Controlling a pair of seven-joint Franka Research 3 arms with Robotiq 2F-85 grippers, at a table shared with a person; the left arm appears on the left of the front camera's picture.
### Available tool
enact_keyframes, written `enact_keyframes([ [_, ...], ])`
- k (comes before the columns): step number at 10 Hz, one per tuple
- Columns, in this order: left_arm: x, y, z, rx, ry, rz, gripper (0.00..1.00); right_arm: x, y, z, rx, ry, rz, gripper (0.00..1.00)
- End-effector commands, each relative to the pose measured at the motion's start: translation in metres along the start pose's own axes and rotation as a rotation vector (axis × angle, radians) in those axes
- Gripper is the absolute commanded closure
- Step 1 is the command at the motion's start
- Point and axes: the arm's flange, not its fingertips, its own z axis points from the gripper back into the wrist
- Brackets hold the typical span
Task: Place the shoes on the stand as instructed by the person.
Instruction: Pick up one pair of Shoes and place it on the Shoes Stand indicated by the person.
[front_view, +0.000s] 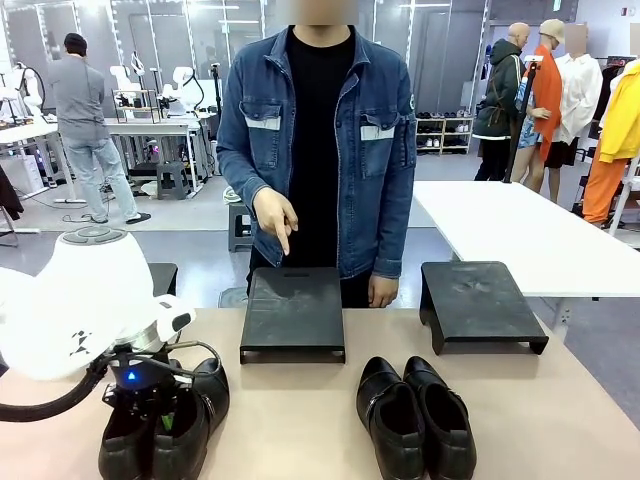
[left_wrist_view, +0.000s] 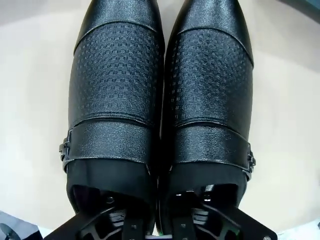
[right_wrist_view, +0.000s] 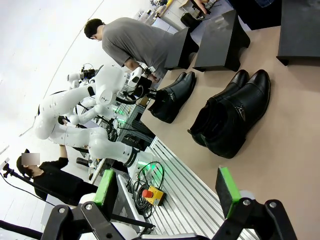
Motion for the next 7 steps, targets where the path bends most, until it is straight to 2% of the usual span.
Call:
enact_keyframes([
  [1,-0.061,0.032,-0.008,0.012,-0.032,0.027,1.0,0.001,0.0,0.001,0.01,-0.014,0.023,0.0],
  [3,-0.059,0.023,0.026,-0.018,-0.072,0.02,1.0,0.001,0.0,0.001,0.01,-0.014,0.023,0.0],
  [7,-0.061,-0.004,0.112,-0.066,-0.174,-0.09,0.99,0.001,0.0,0.001,0.01,-0.014,0.023,0.0],
])
